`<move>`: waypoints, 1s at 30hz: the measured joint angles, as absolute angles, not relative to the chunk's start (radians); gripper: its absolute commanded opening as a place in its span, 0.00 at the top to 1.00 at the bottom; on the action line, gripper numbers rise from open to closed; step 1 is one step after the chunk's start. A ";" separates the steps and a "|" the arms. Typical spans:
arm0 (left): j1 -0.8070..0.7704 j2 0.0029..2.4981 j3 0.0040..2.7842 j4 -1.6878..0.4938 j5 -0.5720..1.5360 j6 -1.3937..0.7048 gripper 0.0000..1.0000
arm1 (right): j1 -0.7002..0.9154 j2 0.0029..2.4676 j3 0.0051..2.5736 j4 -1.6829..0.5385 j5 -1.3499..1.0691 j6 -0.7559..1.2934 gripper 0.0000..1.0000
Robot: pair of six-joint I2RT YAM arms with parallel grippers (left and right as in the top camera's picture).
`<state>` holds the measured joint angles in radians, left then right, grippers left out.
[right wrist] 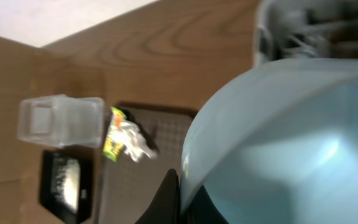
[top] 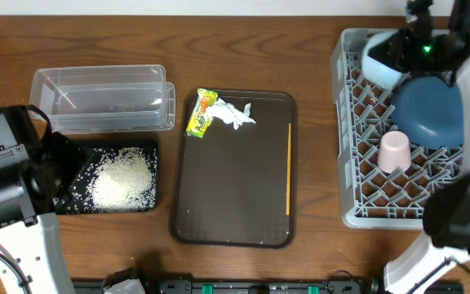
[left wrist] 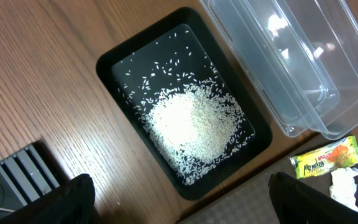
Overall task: Sort waste into correct bins and load items into the dishwasher rack
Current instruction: 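Lift the light-blue bowl with the right gripper and carry it to the rack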
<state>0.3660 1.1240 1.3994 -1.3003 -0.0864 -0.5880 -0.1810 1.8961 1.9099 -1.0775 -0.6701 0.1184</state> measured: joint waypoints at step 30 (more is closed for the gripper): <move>0.366 1.124 1.399 -1.300 -0.086 -0.588 0.08 | -0.297 1.802 1.914 -1.399 -0.320 0.228 0.99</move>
